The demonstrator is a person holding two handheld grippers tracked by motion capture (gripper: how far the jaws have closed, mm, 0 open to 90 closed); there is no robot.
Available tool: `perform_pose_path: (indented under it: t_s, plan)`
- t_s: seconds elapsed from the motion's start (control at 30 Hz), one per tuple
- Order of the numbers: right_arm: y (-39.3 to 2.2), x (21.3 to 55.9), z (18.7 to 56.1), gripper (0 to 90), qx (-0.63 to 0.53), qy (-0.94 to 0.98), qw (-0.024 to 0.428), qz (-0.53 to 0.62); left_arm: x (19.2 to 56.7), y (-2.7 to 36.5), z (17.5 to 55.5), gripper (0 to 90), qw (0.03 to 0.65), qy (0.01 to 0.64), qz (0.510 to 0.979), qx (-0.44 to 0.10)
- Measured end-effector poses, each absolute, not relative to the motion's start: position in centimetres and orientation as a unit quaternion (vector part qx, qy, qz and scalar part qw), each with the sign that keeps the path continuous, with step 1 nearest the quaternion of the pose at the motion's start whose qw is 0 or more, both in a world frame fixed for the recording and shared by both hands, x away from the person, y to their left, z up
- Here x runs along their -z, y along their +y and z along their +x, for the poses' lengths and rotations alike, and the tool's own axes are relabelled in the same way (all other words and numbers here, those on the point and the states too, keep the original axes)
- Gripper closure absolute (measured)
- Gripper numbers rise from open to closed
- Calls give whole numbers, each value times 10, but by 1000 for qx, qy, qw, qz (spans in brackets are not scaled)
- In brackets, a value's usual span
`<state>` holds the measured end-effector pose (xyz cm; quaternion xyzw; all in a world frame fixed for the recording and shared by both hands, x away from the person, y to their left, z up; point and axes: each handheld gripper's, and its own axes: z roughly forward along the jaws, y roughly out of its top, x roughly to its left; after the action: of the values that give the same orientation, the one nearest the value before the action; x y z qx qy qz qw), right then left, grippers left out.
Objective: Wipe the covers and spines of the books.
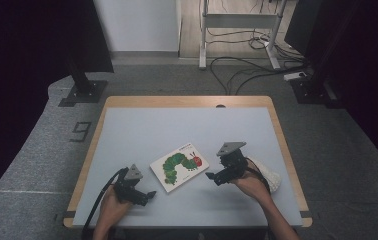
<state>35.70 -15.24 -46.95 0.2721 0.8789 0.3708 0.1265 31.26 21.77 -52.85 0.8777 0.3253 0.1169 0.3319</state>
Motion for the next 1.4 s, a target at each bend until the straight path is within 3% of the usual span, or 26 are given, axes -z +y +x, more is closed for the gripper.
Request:
perform_pose_path:
  t_s: [0.83, 1.03, 1.4]
  plan:
    - [-263, 451, 336, 39, -368, 834, 189, 364, 529, 217, 313, 0, 332, 325, 877, -118]
    - [-277, 461, 332, 52, -361, 832, 194, 374, 529, 217, 313, 0, 332, 325, 877, -118]
    - [-288, 504, 336, 159, -335, 836, 173, 400, 529, 217, 313, 0, 332, 326, 877, -118]
